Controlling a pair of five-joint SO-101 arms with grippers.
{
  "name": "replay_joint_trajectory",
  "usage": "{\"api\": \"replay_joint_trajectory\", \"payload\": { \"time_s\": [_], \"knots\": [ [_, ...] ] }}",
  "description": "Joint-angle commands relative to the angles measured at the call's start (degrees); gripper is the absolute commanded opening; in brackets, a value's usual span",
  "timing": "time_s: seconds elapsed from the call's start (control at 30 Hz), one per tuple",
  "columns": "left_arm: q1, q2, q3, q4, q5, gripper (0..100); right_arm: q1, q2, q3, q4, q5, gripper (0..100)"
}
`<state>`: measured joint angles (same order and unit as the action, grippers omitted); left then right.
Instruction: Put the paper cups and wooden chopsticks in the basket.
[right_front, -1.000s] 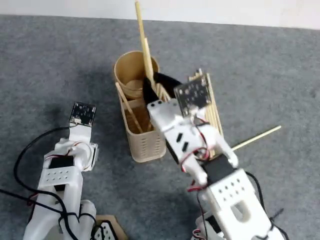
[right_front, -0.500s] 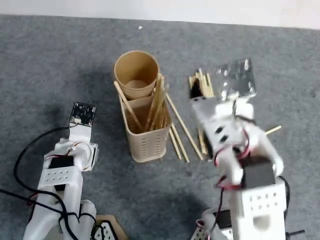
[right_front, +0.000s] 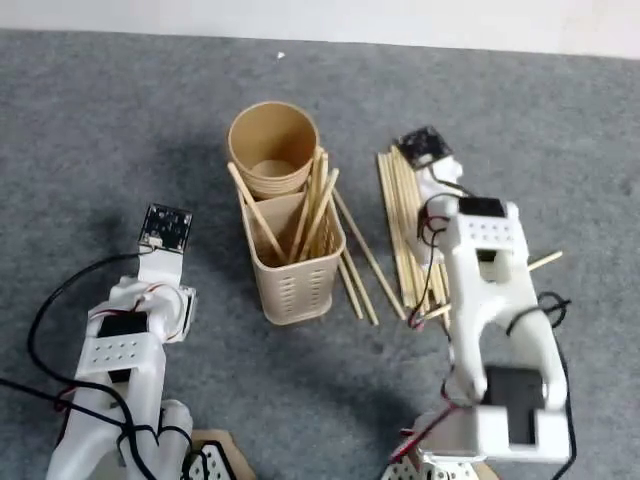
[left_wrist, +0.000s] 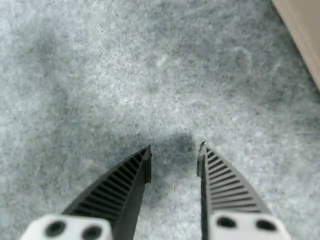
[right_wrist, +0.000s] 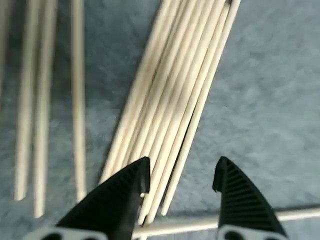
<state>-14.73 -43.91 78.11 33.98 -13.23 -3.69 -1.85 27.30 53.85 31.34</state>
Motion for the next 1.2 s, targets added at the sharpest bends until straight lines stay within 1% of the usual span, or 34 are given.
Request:
{"api": "replay_joint_trajectory", "payload": {
  "time_s": [0.0, 0.1, 0.17, 0.3, 0.43, 0.53, 0.7, 0.83, 0.97, 1.07, 1.17],
  "knots": [
    [0.7, -0.6, 0.2, -0.9, 0.2, 18, 1.5, 5.3, -2.5, -3.3, 0.9, 21.2],
    [0.8, -0.6, 0.2, -0.9, 0.2, 18, 1.7, 7.6, -2.5, -5.0, 0.9, 20.6],
    [0.9, -0.6, 0.2, -0.9, 0.2, 18, 1.7, 8.3, -2.5, -5.4, 0.9, 18.0],
    [0.9, -0.6, 0.2, -0.9, 0.2, 18, 1.7, 8.6, -2.5, -5.4, 0.8, 10.2],
    [0.9, -0.6, 0.3, -0.9, 0.2, 18, 1.8, 8.6, -2.5, -5.4, 0.4, 0.0],
    [0.9, -0.6, 0.3, -0.9, 0.2, 18, 2.3, 8.4, -3.2, -5.4, -1.7, 0.5],
    [0.9, -0.6, 0.3, -0.9, 0.2, 18, 2.4, 8.4, -10.5, -4.1, -5.2, 0.5],
    [0.9, -0.6, 0.3, -0.9, 0.2, 18, 2.2, 6.5, -20.6, 0.4, -9.1, 0.5],
    [0.9, -0.6, 0.3, -0.9, 0.2, 18, 1.7, -0.4, -29.8, 3.6, -14.2, 0.5],
    [0.9, -0.6, 0.3, -0.9, 0.2, 18, -0.5, -7.2, -33.9, 3.6, -17.6, 0.5],
    [0.9, -0.6, 0.3, -1.0, 0.2, 18, -5.1, -12.9, -35.7, 3.2, -20.1, 0.5]
  ]
}}
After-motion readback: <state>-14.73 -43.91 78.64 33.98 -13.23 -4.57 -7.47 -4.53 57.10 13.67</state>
